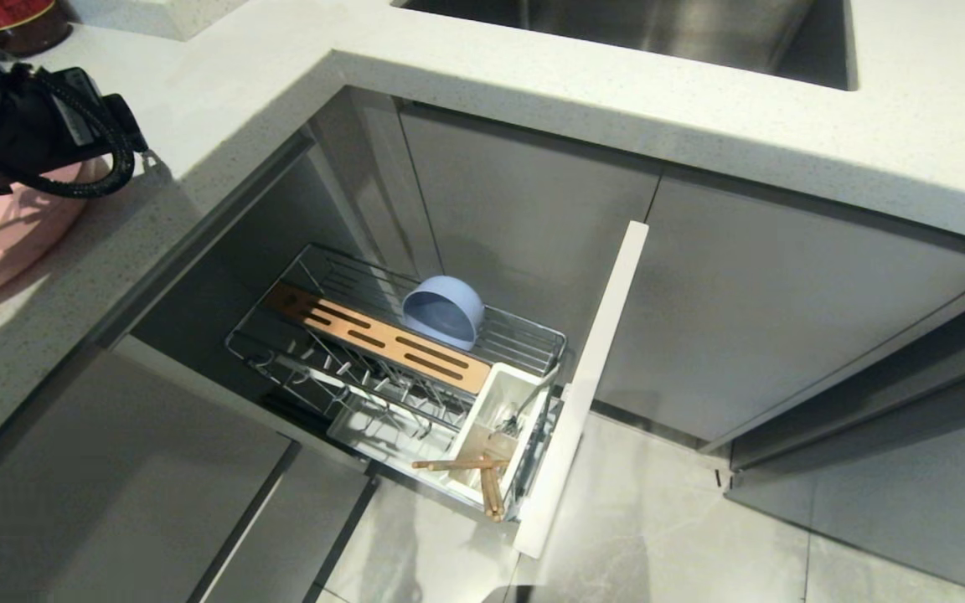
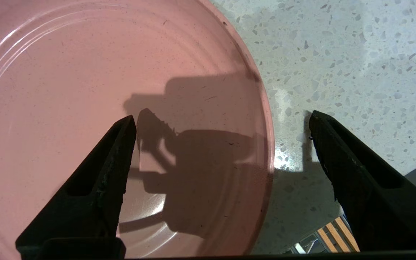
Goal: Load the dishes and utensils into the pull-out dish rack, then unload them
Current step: Pick up the plate and place it in the cupboard
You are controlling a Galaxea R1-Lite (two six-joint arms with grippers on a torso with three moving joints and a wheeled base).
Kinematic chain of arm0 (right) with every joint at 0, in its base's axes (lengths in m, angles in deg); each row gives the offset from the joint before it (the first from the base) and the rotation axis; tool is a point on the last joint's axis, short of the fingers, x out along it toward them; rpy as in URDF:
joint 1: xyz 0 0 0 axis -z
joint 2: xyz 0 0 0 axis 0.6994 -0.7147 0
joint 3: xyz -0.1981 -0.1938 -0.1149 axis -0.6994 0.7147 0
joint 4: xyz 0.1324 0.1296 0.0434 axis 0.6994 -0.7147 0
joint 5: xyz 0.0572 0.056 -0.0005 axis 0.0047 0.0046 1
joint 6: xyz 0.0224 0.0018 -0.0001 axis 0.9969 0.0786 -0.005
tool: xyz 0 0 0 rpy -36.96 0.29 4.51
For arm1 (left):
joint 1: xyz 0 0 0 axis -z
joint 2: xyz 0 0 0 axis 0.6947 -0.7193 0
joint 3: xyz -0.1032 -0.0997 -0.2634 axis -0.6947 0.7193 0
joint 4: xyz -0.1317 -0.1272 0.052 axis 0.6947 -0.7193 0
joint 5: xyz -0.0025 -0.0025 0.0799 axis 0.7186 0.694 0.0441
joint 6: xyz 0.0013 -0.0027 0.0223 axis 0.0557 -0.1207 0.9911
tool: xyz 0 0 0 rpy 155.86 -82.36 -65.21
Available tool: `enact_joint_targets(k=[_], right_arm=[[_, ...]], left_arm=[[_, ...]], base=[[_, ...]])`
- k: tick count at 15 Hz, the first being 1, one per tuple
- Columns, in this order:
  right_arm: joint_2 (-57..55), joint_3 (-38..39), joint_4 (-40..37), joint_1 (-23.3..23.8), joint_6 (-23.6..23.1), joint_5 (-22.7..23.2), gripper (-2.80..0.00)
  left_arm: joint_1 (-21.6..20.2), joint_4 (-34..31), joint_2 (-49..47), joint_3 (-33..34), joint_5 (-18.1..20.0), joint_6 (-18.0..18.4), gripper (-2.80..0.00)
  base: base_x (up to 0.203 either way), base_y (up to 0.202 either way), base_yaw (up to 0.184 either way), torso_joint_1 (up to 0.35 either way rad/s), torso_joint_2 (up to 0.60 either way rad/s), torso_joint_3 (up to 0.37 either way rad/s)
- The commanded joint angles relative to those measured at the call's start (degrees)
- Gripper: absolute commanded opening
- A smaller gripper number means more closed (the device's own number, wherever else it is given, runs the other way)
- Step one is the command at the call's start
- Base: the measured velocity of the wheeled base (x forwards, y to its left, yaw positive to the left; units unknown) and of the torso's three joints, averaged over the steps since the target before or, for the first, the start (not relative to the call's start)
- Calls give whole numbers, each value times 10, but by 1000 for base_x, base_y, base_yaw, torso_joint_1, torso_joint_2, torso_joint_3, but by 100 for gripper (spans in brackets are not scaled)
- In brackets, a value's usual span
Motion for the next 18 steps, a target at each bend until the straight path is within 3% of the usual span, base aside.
enact_joint_targets(k=[1,4,5,18], right_arm=[[2,0,0,0,0,0,-280],[2,0,0,0,0,0,-280],[2,0,0,0,0,0,-280],[2,0,0,0,0,0,-280]], left_arm=[[0,-3,-5,0,-2,-2,0],[0,-3,-6,0,-2,-2,0],[0,-4,-6,0,-2,-2,-280],[0,-3,8,0,-1,-2,-280]], base=[[0,0,0,0,0,0],[0,0,0,0,0,0],[0,0,0,0,0,0],[0,0,0,0,0,0]])
